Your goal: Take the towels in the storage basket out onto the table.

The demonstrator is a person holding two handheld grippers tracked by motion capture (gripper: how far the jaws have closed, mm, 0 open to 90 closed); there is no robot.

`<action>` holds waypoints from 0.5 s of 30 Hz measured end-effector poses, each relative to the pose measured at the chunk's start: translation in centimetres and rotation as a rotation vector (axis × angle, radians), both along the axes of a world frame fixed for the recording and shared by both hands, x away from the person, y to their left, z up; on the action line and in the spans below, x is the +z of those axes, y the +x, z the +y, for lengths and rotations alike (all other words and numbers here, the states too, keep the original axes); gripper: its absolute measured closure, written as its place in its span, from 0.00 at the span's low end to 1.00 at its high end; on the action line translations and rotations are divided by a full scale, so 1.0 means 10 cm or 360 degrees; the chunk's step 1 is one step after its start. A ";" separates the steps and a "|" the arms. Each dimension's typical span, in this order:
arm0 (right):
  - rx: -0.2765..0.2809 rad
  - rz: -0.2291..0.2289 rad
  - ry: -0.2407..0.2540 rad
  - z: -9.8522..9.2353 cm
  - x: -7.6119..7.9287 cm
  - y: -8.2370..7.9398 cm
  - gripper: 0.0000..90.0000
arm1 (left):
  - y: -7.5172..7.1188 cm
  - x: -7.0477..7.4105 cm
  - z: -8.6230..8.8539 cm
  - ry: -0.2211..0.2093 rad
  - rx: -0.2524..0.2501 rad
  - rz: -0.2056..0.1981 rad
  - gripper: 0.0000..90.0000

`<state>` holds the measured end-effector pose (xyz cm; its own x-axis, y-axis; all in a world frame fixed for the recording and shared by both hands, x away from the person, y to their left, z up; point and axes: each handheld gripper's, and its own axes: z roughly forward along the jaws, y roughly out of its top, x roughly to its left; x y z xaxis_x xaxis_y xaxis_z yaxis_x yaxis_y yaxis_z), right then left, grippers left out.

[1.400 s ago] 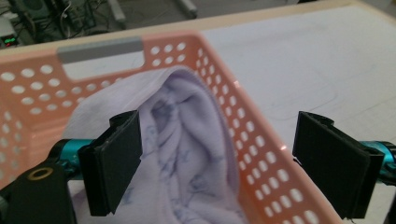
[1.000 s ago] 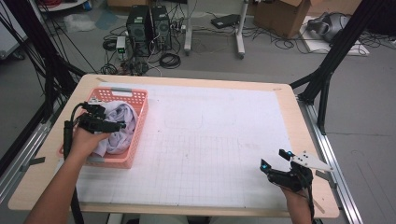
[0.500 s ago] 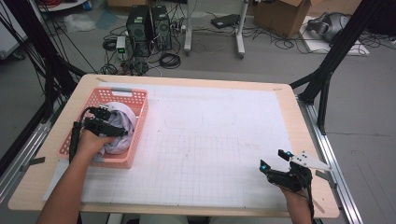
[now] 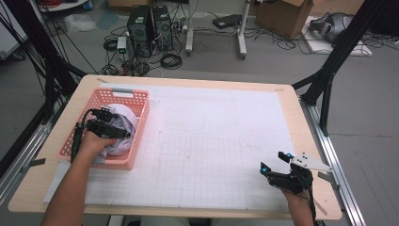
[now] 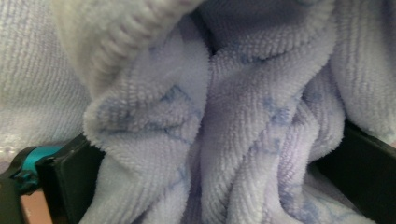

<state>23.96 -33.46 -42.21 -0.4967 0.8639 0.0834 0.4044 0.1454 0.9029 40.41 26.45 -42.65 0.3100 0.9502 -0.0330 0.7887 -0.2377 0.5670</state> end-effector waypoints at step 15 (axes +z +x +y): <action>-0.0013 0.0000 0.0013 -0.03 0.01 -0.01 0.16 | -0.03 0.11 0.07 -0.0108 0.0041 -0.0041 0.54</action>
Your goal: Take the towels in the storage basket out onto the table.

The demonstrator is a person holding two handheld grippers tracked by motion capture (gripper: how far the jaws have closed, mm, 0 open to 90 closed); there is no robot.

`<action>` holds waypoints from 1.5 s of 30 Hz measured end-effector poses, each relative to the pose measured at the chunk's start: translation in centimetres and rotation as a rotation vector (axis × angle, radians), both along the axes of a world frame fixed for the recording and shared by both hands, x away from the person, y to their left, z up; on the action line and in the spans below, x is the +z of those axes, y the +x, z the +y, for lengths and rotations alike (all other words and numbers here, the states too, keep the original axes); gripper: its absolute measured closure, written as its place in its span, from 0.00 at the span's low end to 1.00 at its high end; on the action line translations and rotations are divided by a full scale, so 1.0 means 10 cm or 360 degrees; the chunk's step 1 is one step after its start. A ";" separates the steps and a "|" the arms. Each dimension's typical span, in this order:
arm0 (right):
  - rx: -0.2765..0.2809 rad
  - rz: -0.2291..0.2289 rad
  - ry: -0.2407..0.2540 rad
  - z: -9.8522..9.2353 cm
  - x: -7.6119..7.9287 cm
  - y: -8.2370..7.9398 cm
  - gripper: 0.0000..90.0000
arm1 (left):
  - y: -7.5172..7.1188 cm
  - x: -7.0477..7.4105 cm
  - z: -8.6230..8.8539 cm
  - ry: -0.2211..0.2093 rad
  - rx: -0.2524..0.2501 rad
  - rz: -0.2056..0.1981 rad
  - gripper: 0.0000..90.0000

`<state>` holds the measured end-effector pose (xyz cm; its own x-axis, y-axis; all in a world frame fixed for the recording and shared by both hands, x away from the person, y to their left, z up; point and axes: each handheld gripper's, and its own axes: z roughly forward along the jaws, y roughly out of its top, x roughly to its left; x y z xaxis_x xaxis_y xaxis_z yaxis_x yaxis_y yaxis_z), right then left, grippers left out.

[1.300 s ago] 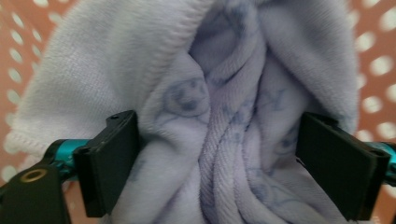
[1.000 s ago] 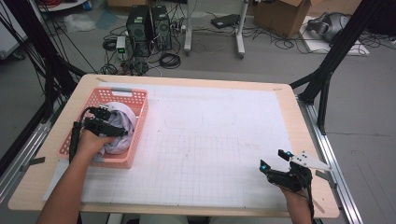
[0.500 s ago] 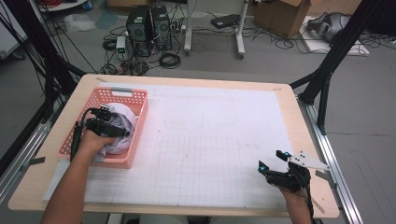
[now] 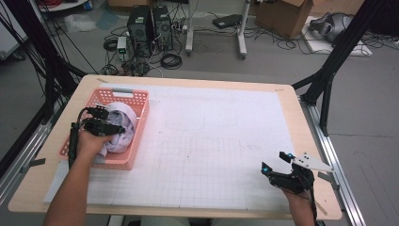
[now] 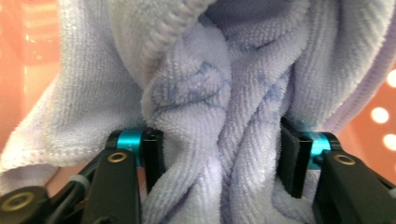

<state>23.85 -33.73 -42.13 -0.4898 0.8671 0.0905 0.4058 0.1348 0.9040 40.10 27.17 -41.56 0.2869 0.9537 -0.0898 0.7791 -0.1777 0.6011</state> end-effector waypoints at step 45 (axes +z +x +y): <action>-0.0017 0.0000 0.0027 -0.02 0.01 -0.01 0.16 | -0.48 0.61 0.23 -0.0618 -0.0148 -0.0929 0.56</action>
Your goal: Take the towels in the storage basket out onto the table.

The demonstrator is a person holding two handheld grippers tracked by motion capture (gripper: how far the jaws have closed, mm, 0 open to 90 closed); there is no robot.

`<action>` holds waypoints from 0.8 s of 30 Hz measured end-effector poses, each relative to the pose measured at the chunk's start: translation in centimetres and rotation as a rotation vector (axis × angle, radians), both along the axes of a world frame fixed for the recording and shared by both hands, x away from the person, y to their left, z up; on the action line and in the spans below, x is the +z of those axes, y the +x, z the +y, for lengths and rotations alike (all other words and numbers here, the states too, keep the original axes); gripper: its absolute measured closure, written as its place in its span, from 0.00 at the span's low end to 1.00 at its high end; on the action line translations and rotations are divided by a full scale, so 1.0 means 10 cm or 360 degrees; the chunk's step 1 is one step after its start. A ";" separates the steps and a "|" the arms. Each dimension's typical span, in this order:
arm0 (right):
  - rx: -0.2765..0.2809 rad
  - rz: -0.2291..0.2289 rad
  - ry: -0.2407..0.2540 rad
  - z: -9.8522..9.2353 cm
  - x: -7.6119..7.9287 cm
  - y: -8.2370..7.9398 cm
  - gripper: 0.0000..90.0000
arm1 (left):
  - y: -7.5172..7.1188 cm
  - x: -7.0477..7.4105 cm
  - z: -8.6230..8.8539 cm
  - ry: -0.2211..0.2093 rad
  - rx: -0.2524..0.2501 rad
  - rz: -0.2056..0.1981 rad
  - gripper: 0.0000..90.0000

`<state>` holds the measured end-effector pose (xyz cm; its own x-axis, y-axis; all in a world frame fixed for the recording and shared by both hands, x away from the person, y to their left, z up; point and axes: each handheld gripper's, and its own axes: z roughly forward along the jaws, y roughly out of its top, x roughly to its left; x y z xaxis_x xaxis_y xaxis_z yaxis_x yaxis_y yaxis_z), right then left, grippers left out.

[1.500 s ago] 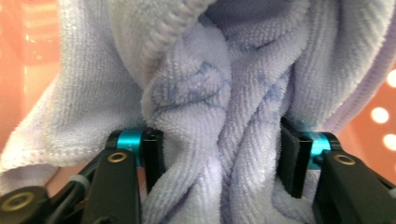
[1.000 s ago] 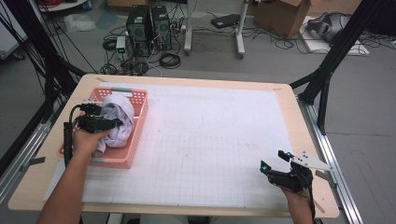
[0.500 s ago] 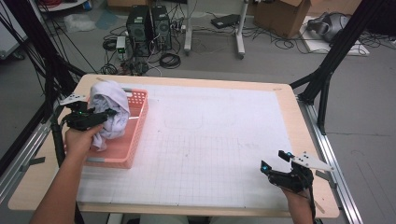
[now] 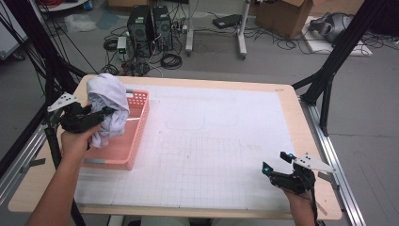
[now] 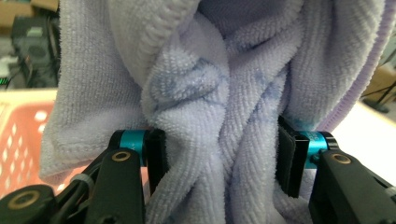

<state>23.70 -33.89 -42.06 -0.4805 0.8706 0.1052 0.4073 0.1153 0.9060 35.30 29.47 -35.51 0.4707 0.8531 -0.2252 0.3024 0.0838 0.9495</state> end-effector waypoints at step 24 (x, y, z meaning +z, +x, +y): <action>0.0016 -0.0004 -0.0012 0.02 0.01 0.00 0.16 | -0.13 0.32 -0.31 -0.0074 -0.0368 -0.0239 0.56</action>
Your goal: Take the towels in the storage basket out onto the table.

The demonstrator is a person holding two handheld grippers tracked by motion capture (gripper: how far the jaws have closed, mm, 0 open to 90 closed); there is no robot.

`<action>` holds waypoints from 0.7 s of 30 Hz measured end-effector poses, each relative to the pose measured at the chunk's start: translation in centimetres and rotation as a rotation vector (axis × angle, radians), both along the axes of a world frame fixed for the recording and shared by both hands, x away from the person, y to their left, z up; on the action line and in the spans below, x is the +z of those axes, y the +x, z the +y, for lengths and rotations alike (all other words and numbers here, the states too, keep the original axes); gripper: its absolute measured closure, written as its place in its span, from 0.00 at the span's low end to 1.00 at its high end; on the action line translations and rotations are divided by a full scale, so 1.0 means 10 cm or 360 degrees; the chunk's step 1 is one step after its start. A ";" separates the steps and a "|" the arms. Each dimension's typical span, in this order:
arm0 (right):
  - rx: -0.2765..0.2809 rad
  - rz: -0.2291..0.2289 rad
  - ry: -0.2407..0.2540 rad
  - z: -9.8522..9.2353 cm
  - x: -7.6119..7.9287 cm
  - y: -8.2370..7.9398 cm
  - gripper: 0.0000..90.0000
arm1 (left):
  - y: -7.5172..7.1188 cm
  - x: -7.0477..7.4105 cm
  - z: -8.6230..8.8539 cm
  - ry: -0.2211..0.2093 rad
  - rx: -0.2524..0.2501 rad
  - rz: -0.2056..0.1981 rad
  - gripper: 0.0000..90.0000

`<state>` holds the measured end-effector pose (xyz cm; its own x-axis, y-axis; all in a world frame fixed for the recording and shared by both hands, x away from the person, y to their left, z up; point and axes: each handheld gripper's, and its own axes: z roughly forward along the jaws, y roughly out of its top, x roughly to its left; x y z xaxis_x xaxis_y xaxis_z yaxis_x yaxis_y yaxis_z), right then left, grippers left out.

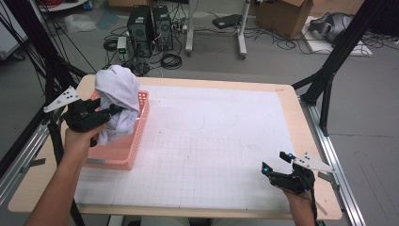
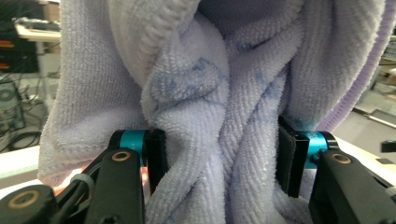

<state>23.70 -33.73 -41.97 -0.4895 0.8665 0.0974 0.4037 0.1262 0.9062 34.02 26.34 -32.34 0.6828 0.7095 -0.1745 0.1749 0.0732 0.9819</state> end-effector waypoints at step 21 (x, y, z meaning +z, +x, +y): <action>0.0001 -0.0005 -0.0001 -0.01 0.01 0.00 0.16 | -0.03 0.12 -0.62 0.0001 -0.0244 -0.0108 0.56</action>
